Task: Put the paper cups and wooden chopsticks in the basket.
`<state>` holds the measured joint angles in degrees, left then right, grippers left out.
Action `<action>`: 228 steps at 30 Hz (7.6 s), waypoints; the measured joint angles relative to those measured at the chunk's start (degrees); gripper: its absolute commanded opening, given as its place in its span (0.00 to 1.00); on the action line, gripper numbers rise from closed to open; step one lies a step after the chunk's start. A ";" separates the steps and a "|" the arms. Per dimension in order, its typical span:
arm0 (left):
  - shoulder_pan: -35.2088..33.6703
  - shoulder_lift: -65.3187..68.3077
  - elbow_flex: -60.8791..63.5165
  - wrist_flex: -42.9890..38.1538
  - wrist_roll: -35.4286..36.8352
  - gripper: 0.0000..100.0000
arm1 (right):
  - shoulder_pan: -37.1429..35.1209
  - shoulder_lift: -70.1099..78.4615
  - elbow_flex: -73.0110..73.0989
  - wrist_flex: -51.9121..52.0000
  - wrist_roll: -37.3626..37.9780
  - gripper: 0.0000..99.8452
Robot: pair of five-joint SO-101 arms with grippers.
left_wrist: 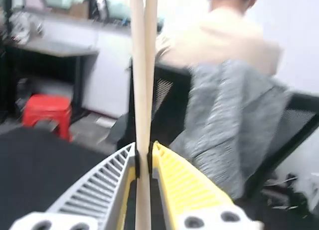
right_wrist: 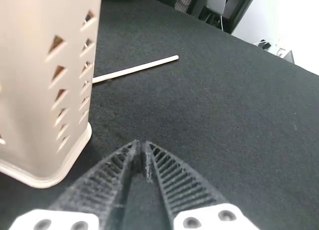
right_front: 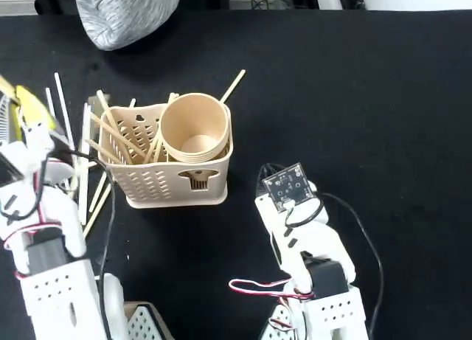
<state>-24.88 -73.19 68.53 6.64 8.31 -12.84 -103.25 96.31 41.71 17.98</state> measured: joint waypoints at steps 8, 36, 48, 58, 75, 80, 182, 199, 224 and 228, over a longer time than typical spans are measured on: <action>4.75 -8.79 0.09 -0.44 0.00 0.03 | 0.00 0.00 0.00 0.00 0.00 0.02; 22.42 -13.80 0.70 9.32 2.29 0.06 | 0.00 0.00 0.00 0.00 0.00 0.02; 18.81 -13.01 -0.53 21.10 3.25 0.19 | 0.00 0.00 0.00 0.00 0.00 0.02; 8.53 1.58 -24.44 42.20 3.34 0.19 | 0.00 0.00 0.00 0.00 0.00 0.02; -11.96 52.13 -53.63 62.07 -4.75 0.19 | 0.00 0.00 0.00 0.00 0.00 0.02; -12.04 66.99 -53.63 57.41 -8.00 0.19 | 0.00 0.00 0.00 0.00 0.00 0.02; -17.85 121.14 -106.81 79.03 -23.82 0.03 | 0.00 0.00 0.00 0.00 0.09 0.02; -18.90 128.53 -116.22 82.64 -32.18 0.03 | 0.00 0.00 0.00 0.00 0.09 0.02; -22.86 138.90 -132.66 84.92 -39.03 0.13 | 0.00 0.00 0.00 0.00 0.09 0.02; -22.95 141.36 -134.15 84.40 -39.12 0.10 | 0.00 0.00 0.00 0.00 0.09 0.02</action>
<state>-47.82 68.18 -65.63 91.03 -30.81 -12.84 -103.25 96.31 41.71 18.07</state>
